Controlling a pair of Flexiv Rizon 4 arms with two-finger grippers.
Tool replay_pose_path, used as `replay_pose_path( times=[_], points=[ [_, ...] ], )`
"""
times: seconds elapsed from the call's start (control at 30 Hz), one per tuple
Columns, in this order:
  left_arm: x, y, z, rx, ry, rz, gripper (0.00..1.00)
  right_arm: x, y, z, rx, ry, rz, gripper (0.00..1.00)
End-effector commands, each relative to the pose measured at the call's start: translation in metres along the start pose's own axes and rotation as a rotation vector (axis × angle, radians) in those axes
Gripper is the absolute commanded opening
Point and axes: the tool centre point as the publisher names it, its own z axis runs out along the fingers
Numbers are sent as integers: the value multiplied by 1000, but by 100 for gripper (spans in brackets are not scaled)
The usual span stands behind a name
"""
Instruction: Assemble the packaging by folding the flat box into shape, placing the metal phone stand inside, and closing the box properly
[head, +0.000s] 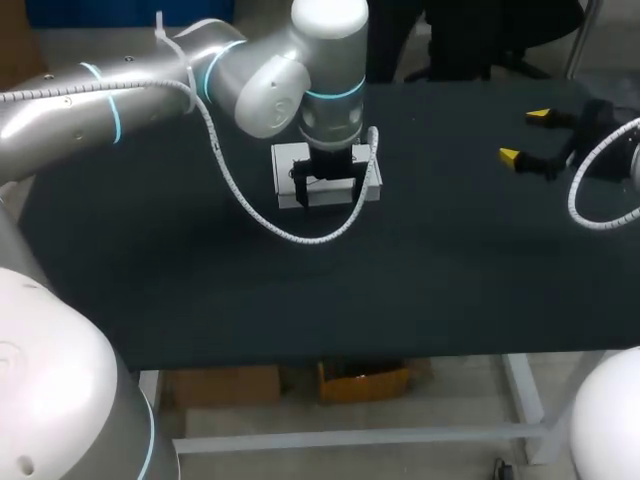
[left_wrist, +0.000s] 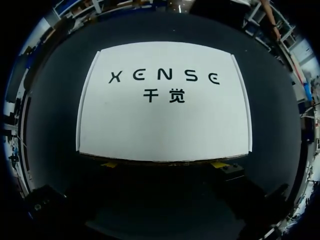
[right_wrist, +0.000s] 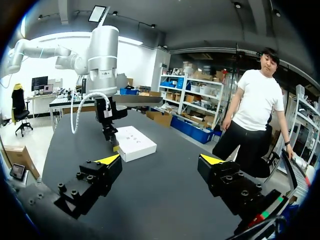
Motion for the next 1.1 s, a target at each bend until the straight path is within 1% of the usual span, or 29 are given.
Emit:
replay_pose_path(
  times=[0.03,0.27,0.63,0.93,1.1],
  points=[
    [7,-23,7,-30,-8,0,100,0,-1,-1,-4,3,0,100],
    [10,-54,11,-21,-13,3,100,0,-1,-1,-4,3,0,100],
    [11,-93,11,-7,-8,21,100,0,-1,-1,-4,3,0,100],
    [13,-117,13,8,4,40,100,0,-1,-1,-4,3,0,100],
    [14,-126,14,20,4,44,100,0,-1,-1,-4,3,0,100]
  ],
)
